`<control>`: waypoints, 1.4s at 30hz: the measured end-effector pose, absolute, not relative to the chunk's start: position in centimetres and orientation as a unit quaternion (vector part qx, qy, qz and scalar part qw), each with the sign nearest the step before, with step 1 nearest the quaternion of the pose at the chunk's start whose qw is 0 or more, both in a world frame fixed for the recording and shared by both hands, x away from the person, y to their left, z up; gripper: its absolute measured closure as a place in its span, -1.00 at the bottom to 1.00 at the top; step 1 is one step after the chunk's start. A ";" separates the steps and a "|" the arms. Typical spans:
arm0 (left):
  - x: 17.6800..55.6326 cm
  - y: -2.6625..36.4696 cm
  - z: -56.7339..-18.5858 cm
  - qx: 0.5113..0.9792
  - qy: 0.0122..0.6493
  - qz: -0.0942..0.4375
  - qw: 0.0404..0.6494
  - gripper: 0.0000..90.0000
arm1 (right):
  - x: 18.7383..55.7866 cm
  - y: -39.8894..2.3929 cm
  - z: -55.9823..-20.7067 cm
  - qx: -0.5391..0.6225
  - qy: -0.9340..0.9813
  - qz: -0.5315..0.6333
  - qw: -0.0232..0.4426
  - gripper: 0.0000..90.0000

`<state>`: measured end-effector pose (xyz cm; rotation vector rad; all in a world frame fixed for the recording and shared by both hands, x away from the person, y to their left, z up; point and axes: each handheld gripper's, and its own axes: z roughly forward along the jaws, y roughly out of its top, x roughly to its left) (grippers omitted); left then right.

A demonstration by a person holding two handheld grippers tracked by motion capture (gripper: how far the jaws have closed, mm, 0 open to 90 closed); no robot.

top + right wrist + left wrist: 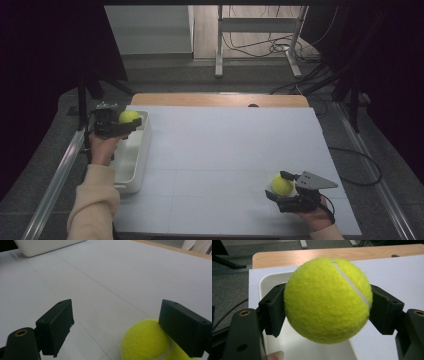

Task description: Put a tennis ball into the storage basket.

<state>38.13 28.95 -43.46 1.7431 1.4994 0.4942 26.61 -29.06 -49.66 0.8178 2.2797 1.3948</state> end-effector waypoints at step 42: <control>39.1 28.5 -44.5 0.707 0.584 0.169 0.360 -0.66 | 26.6 -29.1 -49.7 0.287 0.805 0.488 0.178 -0.71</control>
